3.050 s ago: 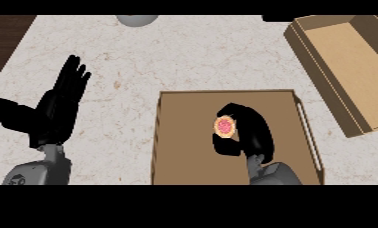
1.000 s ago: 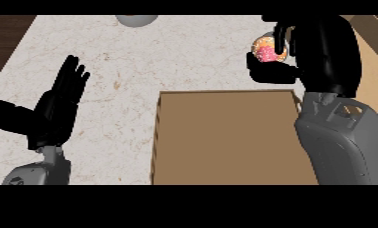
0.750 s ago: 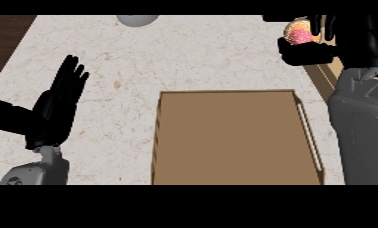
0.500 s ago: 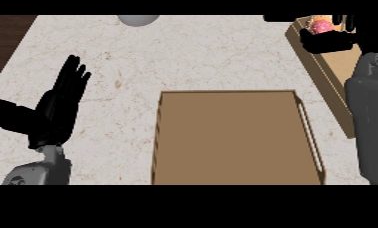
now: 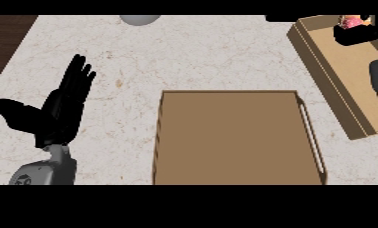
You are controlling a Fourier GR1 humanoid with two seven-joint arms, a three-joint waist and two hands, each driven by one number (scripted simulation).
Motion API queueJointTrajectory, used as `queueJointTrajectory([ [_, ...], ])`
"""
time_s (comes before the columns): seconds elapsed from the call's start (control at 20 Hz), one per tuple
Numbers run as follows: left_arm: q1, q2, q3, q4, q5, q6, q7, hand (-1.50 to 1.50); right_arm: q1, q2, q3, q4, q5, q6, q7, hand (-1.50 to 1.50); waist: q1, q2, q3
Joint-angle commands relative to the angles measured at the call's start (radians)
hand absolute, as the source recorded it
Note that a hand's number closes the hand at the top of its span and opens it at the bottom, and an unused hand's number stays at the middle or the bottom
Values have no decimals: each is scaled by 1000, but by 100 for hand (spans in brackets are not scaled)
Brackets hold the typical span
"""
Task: Pick the cupcake from the tray and place it in the cardboard box
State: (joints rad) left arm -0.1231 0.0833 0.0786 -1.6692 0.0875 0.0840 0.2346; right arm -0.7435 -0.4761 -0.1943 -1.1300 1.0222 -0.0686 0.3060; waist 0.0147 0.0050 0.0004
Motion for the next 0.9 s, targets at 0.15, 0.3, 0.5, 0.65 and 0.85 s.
queueJointTrajectory([
  [0.15,-14,14,0,4,-3,-7,24,0,-33,-104,18,309,67,12,-135,150,11,5,0],
  [0.3,-40,17,24,19,20,-14,-2,0,-14,-110,75,404,127,129,-86,150,16,11,-1],
  [0.5,-66,26,18,28,13,-15,19,0,-110,-161,-19,625,65,115,-188,-150,24,12,1],
  [0.65,-8,9,-5,5,29,-47,-11,0,-132,-173,-82,692,22,-10,-290,-150,31,12,2],
  [0.85,-21,17,11,4,12,-15,15,0,-131,-115,-140,595,-46,-208,-373,-150,20,8,3],
])
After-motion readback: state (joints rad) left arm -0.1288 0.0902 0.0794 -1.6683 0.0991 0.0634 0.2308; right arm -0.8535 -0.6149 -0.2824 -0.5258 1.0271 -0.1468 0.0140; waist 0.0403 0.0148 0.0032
